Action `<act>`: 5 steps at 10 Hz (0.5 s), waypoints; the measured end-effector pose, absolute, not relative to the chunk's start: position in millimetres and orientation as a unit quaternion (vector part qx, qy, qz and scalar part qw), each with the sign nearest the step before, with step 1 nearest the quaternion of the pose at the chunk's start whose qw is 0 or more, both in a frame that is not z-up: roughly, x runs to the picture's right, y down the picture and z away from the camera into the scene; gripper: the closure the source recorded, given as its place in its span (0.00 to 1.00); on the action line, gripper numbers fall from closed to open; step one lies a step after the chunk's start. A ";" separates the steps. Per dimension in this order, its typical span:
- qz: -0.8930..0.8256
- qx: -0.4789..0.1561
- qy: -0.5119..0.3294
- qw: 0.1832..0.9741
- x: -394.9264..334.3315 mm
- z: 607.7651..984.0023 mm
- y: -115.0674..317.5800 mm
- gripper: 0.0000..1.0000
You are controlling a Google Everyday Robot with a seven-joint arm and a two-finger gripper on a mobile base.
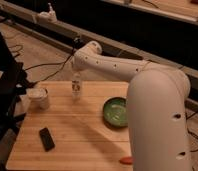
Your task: Stand the bottle upright
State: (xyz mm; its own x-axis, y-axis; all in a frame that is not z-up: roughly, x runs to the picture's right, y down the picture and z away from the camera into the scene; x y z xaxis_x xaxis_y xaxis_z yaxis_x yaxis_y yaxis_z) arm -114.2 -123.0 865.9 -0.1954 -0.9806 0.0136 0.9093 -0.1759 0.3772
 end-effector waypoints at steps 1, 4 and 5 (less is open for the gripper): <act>-0.753 0.121 -0.150 0.629 -113.9 871.0 -121.3 1.00; -0.732 0.145 -0.159 0.647 -120.1 883.8 -114.9 1.00; -0.727 0.152 -0.161 0.650 -121.7 887.8 -112.7 0.98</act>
State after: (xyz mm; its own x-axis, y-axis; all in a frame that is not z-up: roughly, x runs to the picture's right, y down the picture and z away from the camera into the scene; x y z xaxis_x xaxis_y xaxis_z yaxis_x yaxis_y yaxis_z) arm -121.7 -112.7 887.8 -0.1088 -0.9940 -0.0110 0.8964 -0.1029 0.4311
